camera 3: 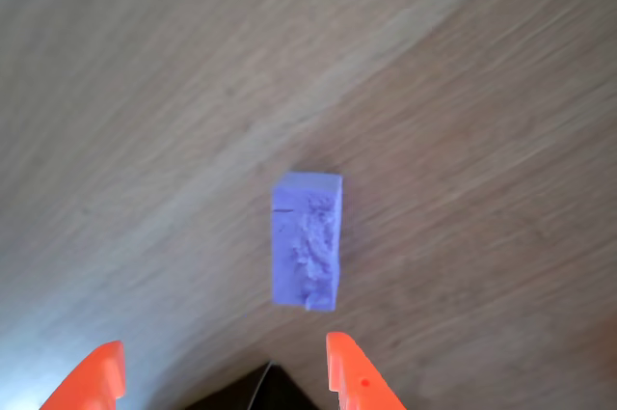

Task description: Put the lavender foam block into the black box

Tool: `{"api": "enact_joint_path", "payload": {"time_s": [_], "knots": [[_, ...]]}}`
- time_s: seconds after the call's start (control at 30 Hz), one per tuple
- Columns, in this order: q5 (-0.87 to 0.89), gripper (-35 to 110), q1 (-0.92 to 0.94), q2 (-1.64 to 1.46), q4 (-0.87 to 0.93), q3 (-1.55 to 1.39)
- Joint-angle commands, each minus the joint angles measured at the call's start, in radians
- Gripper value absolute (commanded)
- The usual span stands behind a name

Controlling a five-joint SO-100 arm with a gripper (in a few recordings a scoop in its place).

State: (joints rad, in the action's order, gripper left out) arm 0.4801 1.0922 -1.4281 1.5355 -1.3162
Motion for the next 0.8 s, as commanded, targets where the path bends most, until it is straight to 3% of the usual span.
{"api": "enact_joint_path", "payload": {"time_s": [0.0,0.77], "knots": [[0.020,27,-0.006,0.021,-0.020,-0.006],[0.106,24,-0.011,0.115,0.106,-0.015]]}}
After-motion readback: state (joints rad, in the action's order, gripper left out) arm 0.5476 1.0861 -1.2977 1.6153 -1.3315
